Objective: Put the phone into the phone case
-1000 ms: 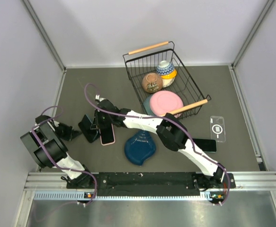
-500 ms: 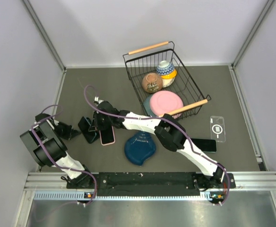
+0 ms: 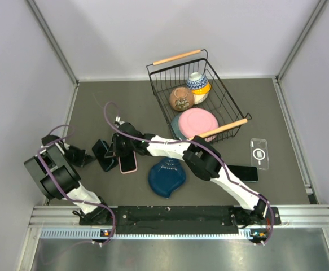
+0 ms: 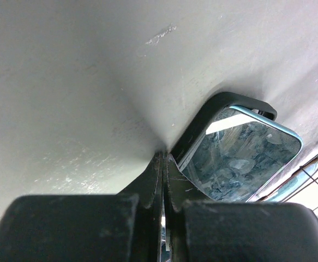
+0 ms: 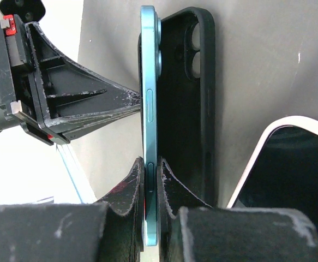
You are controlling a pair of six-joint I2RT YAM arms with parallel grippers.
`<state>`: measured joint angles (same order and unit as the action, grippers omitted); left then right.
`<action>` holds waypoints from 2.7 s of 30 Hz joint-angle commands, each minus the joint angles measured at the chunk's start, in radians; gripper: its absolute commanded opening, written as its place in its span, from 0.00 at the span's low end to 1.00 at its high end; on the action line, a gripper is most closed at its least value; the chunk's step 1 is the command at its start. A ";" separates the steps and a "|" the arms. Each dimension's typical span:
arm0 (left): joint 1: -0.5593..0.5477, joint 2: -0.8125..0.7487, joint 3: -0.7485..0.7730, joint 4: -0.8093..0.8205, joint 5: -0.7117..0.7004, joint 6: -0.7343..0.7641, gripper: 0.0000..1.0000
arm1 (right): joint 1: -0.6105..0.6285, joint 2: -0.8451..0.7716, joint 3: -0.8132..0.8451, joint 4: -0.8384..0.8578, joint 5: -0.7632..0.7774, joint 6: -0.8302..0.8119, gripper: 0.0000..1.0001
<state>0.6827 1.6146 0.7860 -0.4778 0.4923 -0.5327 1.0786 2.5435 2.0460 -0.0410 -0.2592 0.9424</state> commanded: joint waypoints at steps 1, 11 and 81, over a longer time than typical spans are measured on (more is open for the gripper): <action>-0.008 -0.013 -0.007 -0.054 -0.130 0.020 0.00 | 0.030 -0.031 -0.056 -0.011 0.058 0.010 0.02; 0.003 -0.084 0.102 -0.107 -0.170 0.014 0.17 | 0.029 -0.107 0.088 -0.181 0.109 -0.214 0.29; 0.002 0.076 0.102 -0.110 -0.103 0.119 0.00 | -0.008 0.115 0.260 -0.134 -0.134 -0.221 0.67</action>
<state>0.6788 1.6699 0.8780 -0.5621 0.5175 -0.4427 1.0405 2.6232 2.2597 -0.2211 -0.3878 0.7185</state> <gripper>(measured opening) 0.009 0.674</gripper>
